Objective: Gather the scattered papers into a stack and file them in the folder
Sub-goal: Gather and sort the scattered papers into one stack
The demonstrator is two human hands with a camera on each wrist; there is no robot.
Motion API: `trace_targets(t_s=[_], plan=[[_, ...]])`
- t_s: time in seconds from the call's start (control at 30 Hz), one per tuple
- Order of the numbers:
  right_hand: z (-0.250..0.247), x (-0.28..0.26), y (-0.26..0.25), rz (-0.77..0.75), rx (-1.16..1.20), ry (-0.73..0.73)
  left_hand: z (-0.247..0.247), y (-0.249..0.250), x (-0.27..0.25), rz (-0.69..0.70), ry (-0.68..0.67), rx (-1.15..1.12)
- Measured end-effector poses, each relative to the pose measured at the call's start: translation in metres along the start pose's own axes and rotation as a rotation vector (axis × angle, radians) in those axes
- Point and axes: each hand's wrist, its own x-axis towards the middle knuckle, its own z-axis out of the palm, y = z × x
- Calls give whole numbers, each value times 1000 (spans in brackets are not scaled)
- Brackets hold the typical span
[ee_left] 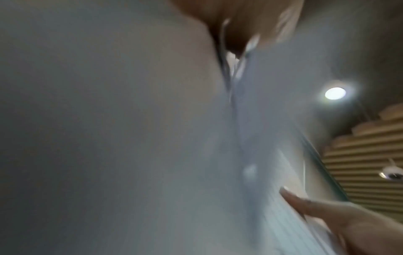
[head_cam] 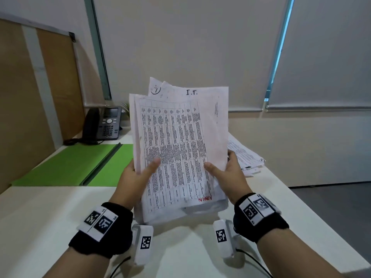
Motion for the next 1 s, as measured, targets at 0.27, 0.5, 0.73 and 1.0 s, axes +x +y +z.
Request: trace_targets(t_s=[0.27, 0.5, 0.73, 1.0], plan=[[13, -11, -24, -245, -60, 54, 4, 19, -1, 142, 119, -3], [8, -15, -31, -239, -15, 52, -11, 23, 3, 152, 228, -76], [6, -15, -31, -226, 138, 91, -6, 18, 1, 84, 132, -130], [11, -17, -40, -322, 136, 137, -3, 31, 0, 175, 145, -158]])
